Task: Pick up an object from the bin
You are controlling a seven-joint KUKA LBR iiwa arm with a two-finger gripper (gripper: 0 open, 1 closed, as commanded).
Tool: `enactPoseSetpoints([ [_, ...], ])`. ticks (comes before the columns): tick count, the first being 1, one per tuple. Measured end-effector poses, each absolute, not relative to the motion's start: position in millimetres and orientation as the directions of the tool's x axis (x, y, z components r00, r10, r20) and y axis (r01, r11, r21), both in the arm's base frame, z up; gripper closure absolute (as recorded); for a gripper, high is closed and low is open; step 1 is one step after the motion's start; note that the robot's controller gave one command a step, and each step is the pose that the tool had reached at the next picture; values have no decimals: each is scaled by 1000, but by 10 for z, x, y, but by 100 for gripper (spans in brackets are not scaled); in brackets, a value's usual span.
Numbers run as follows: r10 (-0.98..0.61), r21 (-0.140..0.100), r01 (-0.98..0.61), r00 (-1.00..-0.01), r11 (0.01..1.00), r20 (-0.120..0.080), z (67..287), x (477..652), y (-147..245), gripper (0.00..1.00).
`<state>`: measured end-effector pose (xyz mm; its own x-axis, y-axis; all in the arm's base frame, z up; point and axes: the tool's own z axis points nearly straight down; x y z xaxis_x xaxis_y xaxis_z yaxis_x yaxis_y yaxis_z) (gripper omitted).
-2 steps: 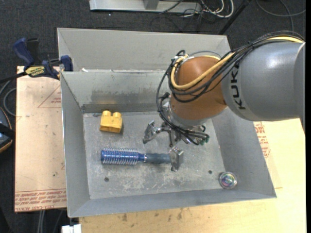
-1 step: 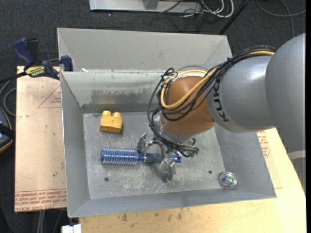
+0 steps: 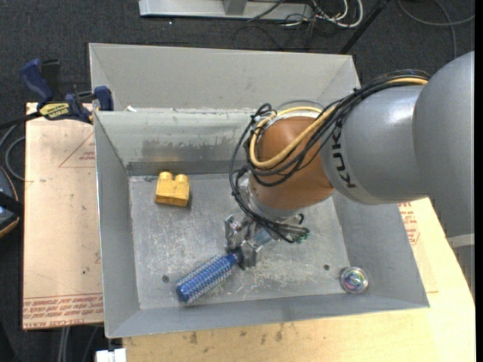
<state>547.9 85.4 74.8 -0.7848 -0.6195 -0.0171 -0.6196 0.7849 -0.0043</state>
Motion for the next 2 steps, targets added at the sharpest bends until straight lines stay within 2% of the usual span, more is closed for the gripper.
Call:
enactPoseSetpoints([
  [1, -634, -4, -634, -774, 774, -8, 1663, 5426, 743, 100],
  [2, -634, 1, -634, -773, 773, -2, 1615, 5410, 746, 100],
])
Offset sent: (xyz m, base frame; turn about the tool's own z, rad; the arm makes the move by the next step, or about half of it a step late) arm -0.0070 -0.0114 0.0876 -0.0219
